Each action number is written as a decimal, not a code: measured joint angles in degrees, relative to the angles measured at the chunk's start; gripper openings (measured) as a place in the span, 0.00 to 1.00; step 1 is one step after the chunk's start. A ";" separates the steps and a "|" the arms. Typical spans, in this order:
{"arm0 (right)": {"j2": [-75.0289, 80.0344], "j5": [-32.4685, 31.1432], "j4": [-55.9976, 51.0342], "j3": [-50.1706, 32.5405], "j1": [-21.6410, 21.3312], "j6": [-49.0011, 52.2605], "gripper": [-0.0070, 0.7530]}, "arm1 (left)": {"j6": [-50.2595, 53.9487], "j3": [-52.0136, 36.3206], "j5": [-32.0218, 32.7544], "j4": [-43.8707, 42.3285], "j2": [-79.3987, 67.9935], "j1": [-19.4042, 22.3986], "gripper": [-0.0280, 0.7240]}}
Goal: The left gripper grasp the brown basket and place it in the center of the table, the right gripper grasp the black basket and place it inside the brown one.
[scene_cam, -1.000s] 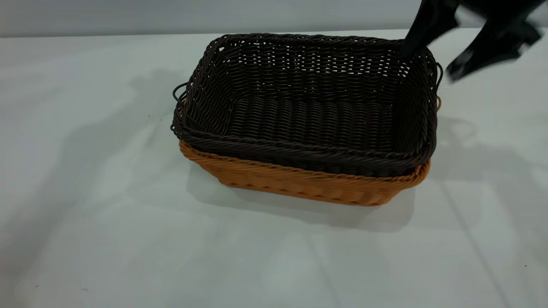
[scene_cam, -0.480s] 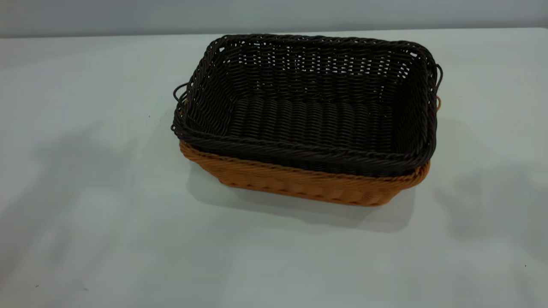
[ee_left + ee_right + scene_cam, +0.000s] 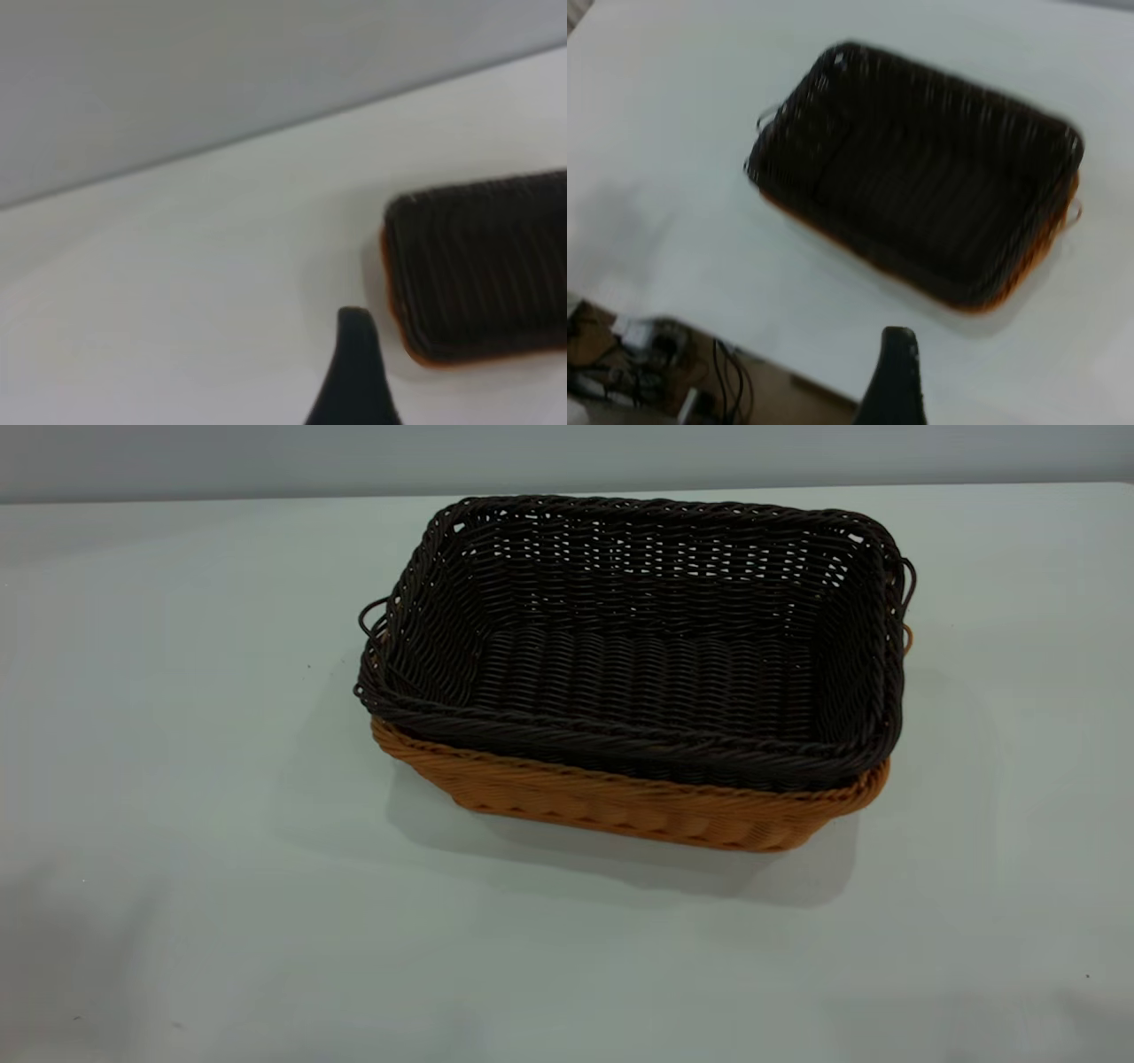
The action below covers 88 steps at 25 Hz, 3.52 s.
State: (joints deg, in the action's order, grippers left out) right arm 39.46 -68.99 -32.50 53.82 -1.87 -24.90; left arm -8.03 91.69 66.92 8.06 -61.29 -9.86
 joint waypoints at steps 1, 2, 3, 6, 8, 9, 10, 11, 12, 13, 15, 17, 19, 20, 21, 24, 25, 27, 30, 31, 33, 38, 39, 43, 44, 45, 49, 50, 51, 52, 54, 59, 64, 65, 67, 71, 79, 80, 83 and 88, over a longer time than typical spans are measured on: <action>-2.20 -0.39 0.16 -2.06 0.00 0.00 0.79 | 0.05 -2.65 0.00 0.14 2.72 0.00 0.75; -4.87 -0.57 0.29 -4.00 0.00 0.00 0.79 | 0.07 -6.03 0.00 0.14 5.58 0.00 0.75; -7.56 -0.85 0.63 -5.49 0.00 -0.06 0.79 | 0.10 -9.57 0.00 -0.06 8.55 0.00 0.75; -15.29 -1.43 2.36 -9.97 0.00 -0.26 0.79 | 0.27 -19.47 0.00 -0.68 16.92 0.00 0.75; -19.95 -1.63 4.00 -11.95 0.00 -0.23 0.79 | 1.08 -24.97 0.00 -1.26 21.95 0.00 0.75; -22.25 -1.75 4.82 -12.93 0.00 0.08 0.79 | 1.30 -27.56 0.00 -1.51 24.44 0.00 0.75; -24.27 -1.81 5.83 -13.77 0.00 0.48 0.79 | 1.53 -29.87 0.00 -1.56 26.79 0.00 0.75; -25.71 -1.86 7.04 -14.82 0.00 0.92 0.79 | 1.58 -31.97 0.00 -1.61 28.64 0.00 0.75; -27.20 -1.95 8.11 -15.87 0.00 1.39 0.79 | 1.69 -33.58 0.00 -1.67 30.79 0.00 0.75; -28.45 -1.88 9.29 -17.07 0.00 1.88 0.79 | 1.69 -35.35 0.00 -1.67 32.85 0.00 0.75; -30.49 -1.41 10.86 -19.42 0.00 2.42 0.79 | 1.69 -38.47 0.00 -1.67 36.64 0.00 0.75; -32.36 -0.73 11.52 -21.21 0.14 2.55 0.79 | 1.69 -41.57 0.00 -2.28 40.69 0.00 0.75; -34.01 -0.06 11.93 -22.42 0.25 2.55 0.79 | 1.69 -44.20 0.00 -3.05 44.32 0.00 0.75; -34.84 0.27 12.30 -22.98 0.38 2.55 0.79 | 1.69 -45.51 0.00 -3.41 46.24 0.00 0.75; -35.55 0.57 12.85 -23.45 0.74 2.55 0.79 | 1.69 -46.77 0.00 -3.73 48.04 0.00 0.75; -37.22 1.03 15.24 -24.70 1.32 3.58 0.79 | 1.69 -49.67 0.00 -4.76 52.16 0.00 0.75; -37.90 1.31 16.15 -24.84 1.39 4.02 0.79 | 1.69 -50.43 0.00 -4.91 53.13 0.00 0.75; -39.31 2.11 17.24 -25.34 1.96 4.80 0.79 | 2.15 -51.21 0.00 -5.30 55.20 0.00 0.75; -40.38 2.78 17.65 -26.09 2.54 5.08 0.79 | 3.61 -51.49 0.00 -5.68 57.87 0.00 0.75; -40.38 2.90 17.81 -26.17 2.75 5.26 0.79 | 3.91 -51.49 0.00 -5.68 58.83 0.00 0.75; -40.38 3.03 17.90 -26.22 3.00 5.32 0.79 | 4.16 -51.63 0.00 -5.87 60.22 0.00 0.75; -40.38 3.08 17.95 -26.22 3.11 5.38 0.79 | 4.29 -55.64 -0.32 -6.49 62.52 0.00 0.75; -40.38 3.08 17.89 -26.22 3.11 5.38 0.79 | 4.29 -56.95 -0.37 -6.49 62.58 0.00 0.75; -40.38 3.09 17.89 -26.22 3.11 5.38 0.79 | 4.29 -61.73 -1.20 -6.61 62.58 0.00 0.75; -40.38 3.09 17.89 -26.22 3.11 5.38 0.79 | 4.29 -62.61 -1.69 -6.73 62.58 0.00 0.75; -40.38 3.14 17.89 -26.22 3.11 5.38 0.79 | 4.29 -63.28 -2.10 -6.77 62.58 0.00 0.75; -40.38 3.13 17.89 -26.22 3.11 5.38 0.79 | 4.35 -63.65 -3.10 -6.84 62.58 0.00 0.75; -40.38 3.13 17.89 -26.22 3.11 5.38 0.79 | 4.35 -63.65 -3.10 -6.90 62.58 0.00 0.75; -40.38 3.13 17.89 -26.22 3.11 5.38 0.79 | 4.35 -63.65 -3.10 -6.95 62.58 0.00 0.75; -40.38 3.13 17.89 -26.22 3.11 5.38 0.79 | 4.35 -63.65 -3.10 -6.95 62.58 0.00 0.75; -40.38 3.13 17.89 -26.22 3.11 5.38 0.79 | 4.35 -63.65 -3.10 -6.95 62.58 0.00 0.75; -40.38 3.13 17.89 -26.22 3.11 5.38 0.79 | 4.35 -63.65 -3.10 -7.00 62.58 0.00 0.75; -40.38 3.13 17.89 -26.22 3.11 5.38 0.79 | 4.35 -63.65 -3.14 -7.07 62.58 2.18 0.75; -40.38 3.13 17.89 -26.22 3.11 5.38 0.79 | 4.35 -63.65 -3.14 -7.13 62.58 2.96 0.75; -40.38 3.13 17.89 -26.22 3.11 5.34 0.79 | 4.35 -63.65 -3.14 -7.13 62.58 4.64 0.75; -40.38 3.13 17.89 -26.22 3.11 5.34 0.79 | 5.20 -63.65 -3.20 -7.13 62.58 7.40 0.75; -40.38 3.13 17.89 -26.22 3.11 5.34 0.79 | 7.23 -63.65 -3.23 -7.13 62.58 8.55 0.75; -40.38 3.13 17.89 -26.22 3.11 5.34 0.79 | 7.28 -63.65 -3.23 -7.13 62.58 8.55 0.75; -40.38 3.13 17.93 -26.22 3.11 5.34 0.79 | 7.28 -63.65 -3.23 -7.13 62.58 8.55 0.75; -40.38 3.13 17.93 -26.22 3.11 5.34 0.79 | 7.28 -63.65 -3.23 -7.13 62.58 8.55 0.75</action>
State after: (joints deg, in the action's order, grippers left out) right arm -0.92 -65.85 -14.57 27.60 1.24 -19.56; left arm -0.75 28.04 63.69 0.92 1.29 -1.31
